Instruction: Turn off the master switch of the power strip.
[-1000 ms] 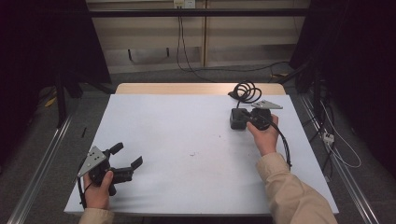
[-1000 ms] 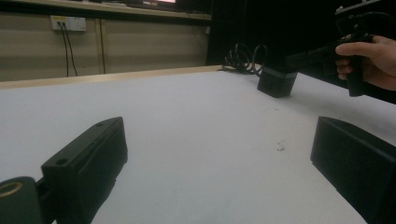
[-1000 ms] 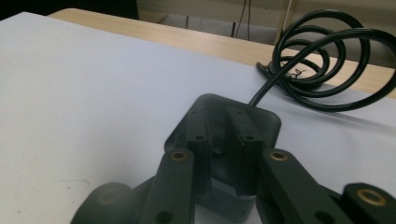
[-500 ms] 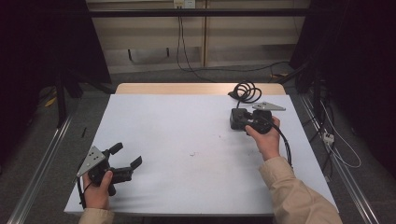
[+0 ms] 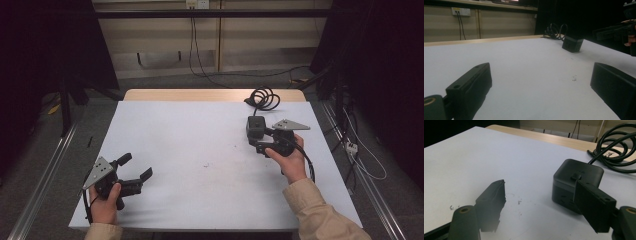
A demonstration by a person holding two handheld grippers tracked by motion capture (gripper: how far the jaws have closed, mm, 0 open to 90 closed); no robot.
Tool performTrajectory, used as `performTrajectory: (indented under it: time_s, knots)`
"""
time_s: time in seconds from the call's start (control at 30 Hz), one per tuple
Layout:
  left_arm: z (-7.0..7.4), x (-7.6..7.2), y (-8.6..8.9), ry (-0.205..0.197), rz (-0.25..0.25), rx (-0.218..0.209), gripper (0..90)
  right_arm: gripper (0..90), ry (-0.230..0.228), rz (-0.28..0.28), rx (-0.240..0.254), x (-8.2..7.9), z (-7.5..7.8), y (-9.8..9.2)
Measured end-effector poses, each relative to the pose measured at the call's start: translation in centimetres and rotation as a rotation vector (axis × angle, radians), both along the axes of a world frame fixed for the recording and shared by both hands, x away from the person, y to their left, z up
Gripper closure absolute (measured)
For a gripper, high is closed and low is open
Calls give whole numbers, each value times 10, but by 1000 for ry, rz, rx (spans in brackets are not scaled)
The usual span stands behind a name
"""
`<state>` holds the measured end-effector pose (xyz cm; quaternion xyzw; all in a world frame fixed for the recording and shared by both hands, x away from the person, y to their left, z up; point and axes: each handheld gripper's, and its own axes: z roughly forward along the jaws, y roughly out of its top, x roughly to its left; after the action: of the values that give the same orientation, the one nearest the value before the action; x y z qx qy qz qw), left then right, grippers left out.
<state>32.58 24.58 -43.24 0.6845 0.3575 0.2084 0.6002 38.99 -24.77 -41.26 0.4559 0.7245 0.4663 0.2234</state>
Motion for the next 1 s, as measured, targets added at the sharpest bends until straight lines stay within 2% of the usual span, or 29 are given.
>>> performTrajectory:
  time_s: [0.4,1.0]
  knots:
    - [0,0,-1,3,0,-1,34,200,2,46,3,-28,-8,-2]
    - [0,-1,-1,0,-2,4,33,186,-9,48,-21,-69,-22,-18]
